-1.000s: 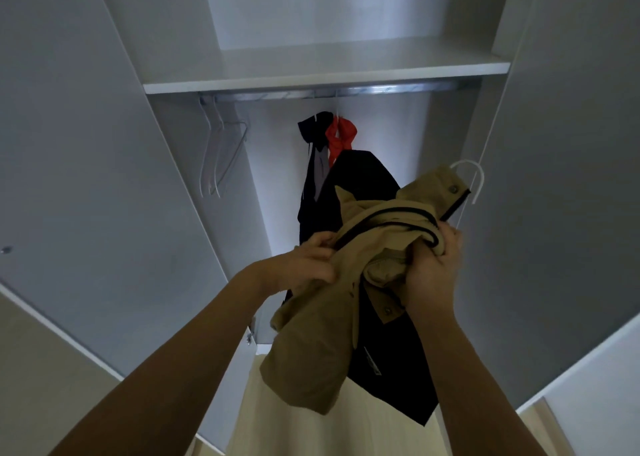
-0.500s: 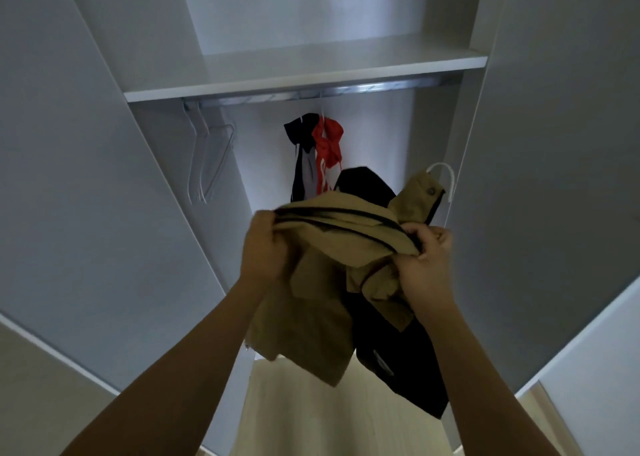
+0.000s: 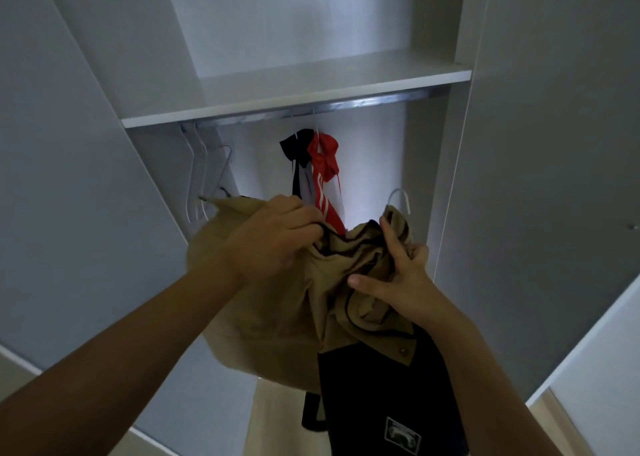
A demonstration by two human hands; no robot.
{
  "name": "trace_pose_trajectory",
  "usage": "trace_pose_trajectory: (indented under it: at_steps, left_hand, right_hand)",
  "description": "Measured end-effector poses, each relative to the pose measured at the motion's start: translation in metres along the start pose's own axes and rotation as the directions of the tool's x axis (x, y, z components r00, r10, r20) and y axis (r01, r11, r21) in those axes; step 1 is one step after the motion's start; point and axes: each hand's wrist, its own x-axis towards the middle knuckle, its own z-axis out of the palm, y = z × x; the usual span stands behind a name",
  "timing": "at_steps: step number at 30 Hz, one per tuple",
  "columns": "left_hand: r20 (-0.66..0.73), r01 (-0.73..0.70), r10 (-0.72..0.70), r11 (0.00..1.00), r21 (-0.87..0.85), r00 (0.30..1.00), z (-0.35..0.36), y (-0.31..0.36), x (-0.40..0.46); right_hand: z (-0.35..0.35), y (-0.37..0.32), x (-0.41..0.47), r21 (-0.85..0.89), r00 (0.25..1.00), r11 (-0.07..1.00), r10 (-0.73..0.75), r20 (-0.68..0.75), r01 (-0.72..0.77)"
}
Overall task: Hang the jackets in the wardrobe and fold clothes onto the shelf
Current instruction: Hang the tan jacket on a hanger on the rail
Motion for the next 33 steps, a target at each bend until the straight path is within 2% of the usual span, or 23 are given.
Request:
trace_pose_trajectory:
  at_steps: [4, 7, 10, 16, 20, 23, 25, 28, 30, 31, 33]
  left_hand:
    - [-0.066, -0.092, 0.094, 0.995, 0.03, 0.993, 0.008, 0.002, -0.003]
    - [-0.118, -0.075, 0.077, 0.997, 0.025, 0.99, 0.02, 0.003, -0.005]
    - [-0.08, -0.047, 0.05, 0.998, 0.037, 0.996, 0.03, 0.004, -0.007]
    - [-0.133, 0.096, -0.098, 0.995, -0.026, 0.986, 0.025, 0.015, -0.007]
    - [-0.02, 0.238, -0.245, 0.954, -0.182, 0.969, 0.018, 0.022, -0.012]
    - [0.085, 0.403, -0.397, 0.858, -0.317, 0.914, 0.027, 0.026, -0.026]
    - [0.201, 0.527, -0.495, 0.714, -0.46, 0.846, 0.037, 0.03, -0.039]
    - [0.41, 0.712, -0.592, 0.477, -0.515, 0.693, 0.055, 0.034, -0.059]
    - [0.461, 0.793, -0.661, 0.376, -0.48, 0.592, 0.066, 0.032, -0.07]
    - [0.421, 0.803, -0.703, 0.38, -0.46, 0.574, 0.07, 0.029, -0.072]
    - [0.252, 0.77, -0.749, 0.495, -0.403, 0.613, 0.071, 0.02, -0.069]
  right_hand:
    - [0.005, -0.01, 0.009, -0.18, 0.995, 0.978, -0.098, 0.034, 0.102]
    - [0.012, -0.013, 0.012, -0.267, 0.987, 0.951, -0.134, 0.092, 0.154]
    - [0.02, -0.011, 0.013, -0.314, 0.986, 0.935, -0.142, 0.091, 0.164]
    - [0.029, -0.008, 0.012, -0.385, 0.981, 0.914, -0.171, -0.093, 0.123]
    - [0.026, -0.006, 0.011, -0.391, 0.949, 0.91, -0.234, -0.21, 0.138]
    - [0.026, -0.004, 0.011, -0.376, 0.923, 0.917, -0.256, -0.289, 0.137]
    - [0.025, -0.003, 0.01, -0.344, 0.91, 0.93, -0.25, -0.33, 0.13]
    - [0.022, -0.001, 0.008, -0.298, 0.869, 0.946, -0.25, -0.427, 0.126]
    - [0.02, 0.002, 0.007, -0.291, 0.839, 0.948, -0.261, -0.478, 0.129]
    - [0.021, 0.005, 0.007, -0.29, 0.828, 0.947, -0.271, -0.492, 0.137]
    - [0.025, 0.013, 0.003, -0.259, 0.826, 0.954, -0.264, -0.497, 0.149]
